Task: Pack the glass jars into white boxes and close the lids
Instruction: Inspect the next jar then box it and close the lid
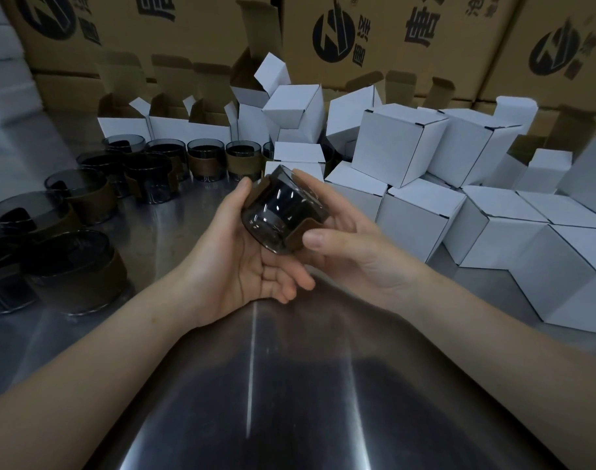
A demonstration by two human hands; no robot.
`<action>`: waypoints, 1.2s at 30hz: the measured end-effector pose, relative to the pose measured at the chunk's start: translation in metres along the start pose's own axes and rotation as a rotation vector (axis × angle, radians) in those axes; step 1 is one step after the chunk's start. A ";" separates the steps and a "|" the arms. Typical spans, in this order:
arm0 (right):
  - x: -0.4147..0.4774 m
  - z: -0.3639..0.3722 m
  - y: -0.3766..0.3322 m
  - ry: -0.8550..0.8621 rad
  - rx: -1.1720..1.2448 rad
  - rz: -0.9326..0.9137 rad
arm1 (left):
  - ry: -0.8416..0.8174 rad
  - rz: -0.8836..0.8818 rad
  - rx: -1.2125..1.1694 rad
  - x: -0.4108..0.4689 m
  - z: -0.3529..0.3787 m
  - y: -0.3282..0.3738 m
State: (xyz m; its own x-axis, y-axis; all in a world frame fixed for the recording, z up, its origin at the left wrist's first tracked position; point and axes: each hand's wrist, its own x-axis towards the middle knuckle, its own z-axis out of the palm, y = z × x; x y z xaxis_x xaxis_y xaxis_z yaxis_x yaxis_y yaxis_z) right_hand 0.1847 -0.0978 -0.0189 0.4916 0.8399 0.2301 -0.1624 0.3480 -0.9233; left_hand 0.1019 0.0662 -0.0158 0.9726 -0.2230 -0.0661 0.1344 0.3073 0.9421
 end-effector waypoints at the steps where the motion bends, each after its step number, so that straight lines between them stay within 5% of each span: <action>1: 0.000 -0.001 0.000 0.003 -0.014 0.008 | 0.002 -0.022 0.015 0.000 0.000 0.000; 7: -0.001 0.003 -0.001 0.097 -0.066 -0.039 | 0.192 -0.019 0.121 0.002 0.007 0.001; 12: -0.001 0.003 -0.002 0.278 -0.024 -0.055 | 0.561 0.227 0.351 0.003 0.003 0.003; 18: 0.000 -0.002 0.001 0.429 -0.105 -0.063 | 0.774 0.479 0.673 0.010 -0.005 0.014; 27: 0.002 -0.001 0.008 0.567 -0.236 -0.089 | 0.714 0.423 1.252 0.079 -0.008 0.070; 36: 0.003 -0.005 0.008 0.640 -0.212 -0.093 | 0.797 0.206 1.065 0.162 -0.026 0.116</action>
State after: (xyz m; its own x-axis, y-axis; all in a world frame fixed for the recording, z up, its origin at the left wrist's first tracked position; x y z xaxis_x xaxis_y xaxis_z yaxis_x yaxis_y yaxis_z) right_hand 0.1898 -0.0946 -0.0269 0.9155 0.3753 0.1448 0.0447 0.2627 -0.9638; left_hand 0.2797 0.0901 0.0741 0.8507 0.4461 0.2780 0.1154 -0.6746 0.7291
